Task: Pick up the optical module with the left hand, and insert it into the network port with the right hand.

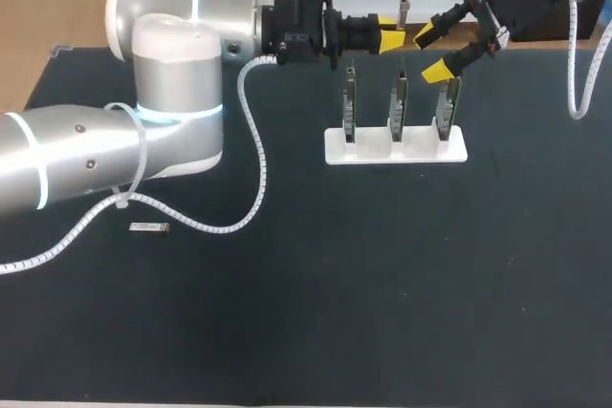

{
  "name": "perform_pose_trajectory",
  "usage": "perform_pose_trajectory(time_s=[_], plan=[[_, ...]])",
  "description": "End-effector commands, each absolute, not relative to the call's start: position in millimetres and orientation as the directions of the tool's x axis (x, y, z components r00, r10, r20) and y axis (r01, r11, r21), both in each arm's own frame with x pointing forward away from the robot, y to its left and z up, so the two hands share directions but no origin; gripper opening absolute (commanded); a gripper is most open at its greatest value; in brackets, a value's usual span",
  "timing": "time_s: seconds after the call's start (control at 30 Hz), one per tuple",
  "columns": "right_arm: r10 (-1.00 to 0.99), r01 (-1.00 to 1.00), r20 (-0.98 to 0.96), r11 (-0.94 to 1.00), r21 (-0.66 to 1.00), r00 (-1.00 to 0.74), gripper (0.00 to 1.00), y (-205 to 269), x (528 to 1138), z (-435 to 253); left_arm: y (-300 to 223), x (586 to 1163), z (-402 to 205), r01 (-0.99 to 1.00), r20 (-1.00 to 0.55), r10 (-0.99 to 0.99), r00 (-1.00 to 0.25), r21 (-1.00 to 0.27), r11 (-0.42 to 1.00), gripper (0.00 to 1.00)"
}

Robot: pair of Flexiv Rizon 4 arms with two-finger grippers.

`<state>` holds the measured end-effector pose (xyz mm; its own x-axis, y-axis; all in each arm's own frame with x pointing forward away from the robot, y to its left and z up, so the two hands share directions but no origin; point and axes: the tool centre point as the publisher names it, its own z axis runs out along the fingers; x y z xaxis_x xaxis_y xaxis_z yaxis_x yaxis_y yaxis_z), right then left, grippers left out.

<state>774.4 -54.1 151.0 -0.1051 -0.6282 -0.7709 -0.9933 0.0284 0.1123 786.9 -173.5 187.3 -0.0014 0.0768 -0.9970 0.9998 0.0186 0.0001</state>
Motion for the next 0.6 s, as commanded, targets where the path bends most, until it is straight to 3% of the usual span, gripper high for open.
perform_pose_trajectory(time_s=[0.03, 0.6], plan=[[-0.628, -0.993, -0.771, 0.031, 0.11, -0.105, 1.0, -53.9, 773.3, 151.1, -177.8, 789.3, 182.2, 1.0, -0.998, 0.067, -0.004, -0.002, 0.019, 0.0], [-0.628, -0.993, -0.771, 0.031, 0.11, -0.105, 1.0, -53.9, 773.3, 151.1, -182.4, 784.3, 172.9, 1.0, -0.998, 0.062, -0.018, -0.016, 0.023, 0.0]])
